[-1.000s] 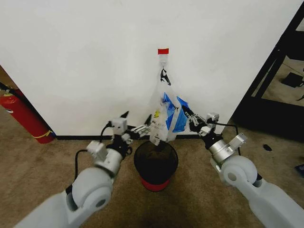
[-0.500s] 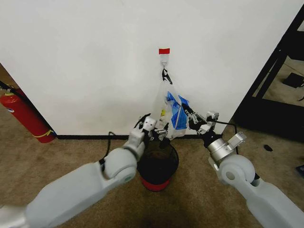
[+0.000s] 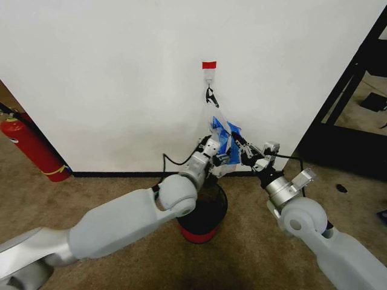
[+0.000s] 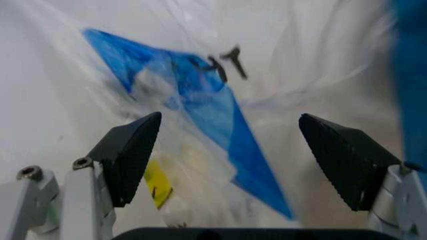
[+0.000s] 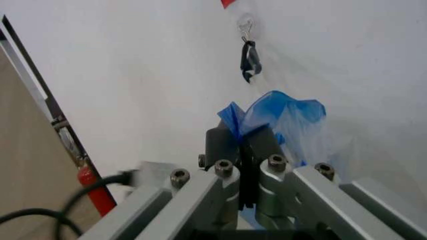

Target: Pick up the garbage bag from the wall and place it over the trash bin.

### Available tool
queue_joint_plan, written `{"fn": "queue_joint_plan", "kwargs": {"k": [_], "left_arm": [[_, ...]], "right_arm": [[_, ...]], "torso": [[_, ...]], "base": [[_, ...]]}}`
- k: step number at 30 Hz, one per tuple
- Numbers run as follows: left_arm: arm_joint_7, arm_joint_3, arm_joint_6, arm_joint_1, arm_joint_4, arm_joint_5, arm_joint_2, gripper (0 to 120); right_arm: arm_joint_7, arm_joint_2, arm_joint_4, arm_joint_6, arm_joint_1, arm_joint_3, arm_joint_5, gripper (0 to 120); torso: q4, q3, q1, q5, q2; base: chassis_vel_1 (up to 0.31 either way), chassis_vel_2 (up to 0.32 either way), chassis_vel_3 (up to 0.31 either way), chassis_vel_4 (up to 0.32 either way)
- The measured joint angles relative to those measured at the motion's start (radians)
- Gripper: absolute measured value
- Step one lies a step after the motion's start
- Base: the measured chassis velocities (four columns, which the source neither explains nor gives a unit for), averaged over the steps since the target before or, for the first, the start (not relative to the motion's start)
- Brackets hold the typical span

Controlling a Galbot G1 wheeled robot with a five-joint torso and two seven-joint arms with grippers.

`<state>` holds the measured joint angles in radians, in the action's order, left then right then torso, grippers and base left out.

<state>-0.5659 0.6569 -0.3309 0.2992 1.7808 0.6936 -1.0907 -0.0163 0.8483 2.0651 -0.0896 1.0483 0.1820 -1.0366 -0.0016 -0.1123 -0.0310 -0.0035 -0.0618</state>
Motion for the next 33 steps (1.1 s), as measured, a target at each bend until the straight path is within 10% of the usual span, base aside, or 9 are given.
{"fn": "queue_joint_plan", "kwargs": {"k": [24, 33], "left_arm": [[0.002, -0.003, 0.01, 0.027, -0.097, 0.013, -0.015, 0], [0.002, -0.065, 0.059, 0.04, -0.072, 0.05, 0.003, 0]], "right_arm": [[-0.027, -0.025, 0.078, 0.003, 0.026, 0.032, -0.059, 0], [-0.031, -0.011, 0.057, 0.001, 0.043, 0.049, -0.063, 0]], "torso": [[0.0001, 0.0, 0.0, -0.0003, 0.0], [0.0001, 0.0, 0.0, -0.0004, 0.0]], "base": [[0.0, 0.0, 0.0, 0.0], [0.0, 0.0, 0.0, 0.0]]}}
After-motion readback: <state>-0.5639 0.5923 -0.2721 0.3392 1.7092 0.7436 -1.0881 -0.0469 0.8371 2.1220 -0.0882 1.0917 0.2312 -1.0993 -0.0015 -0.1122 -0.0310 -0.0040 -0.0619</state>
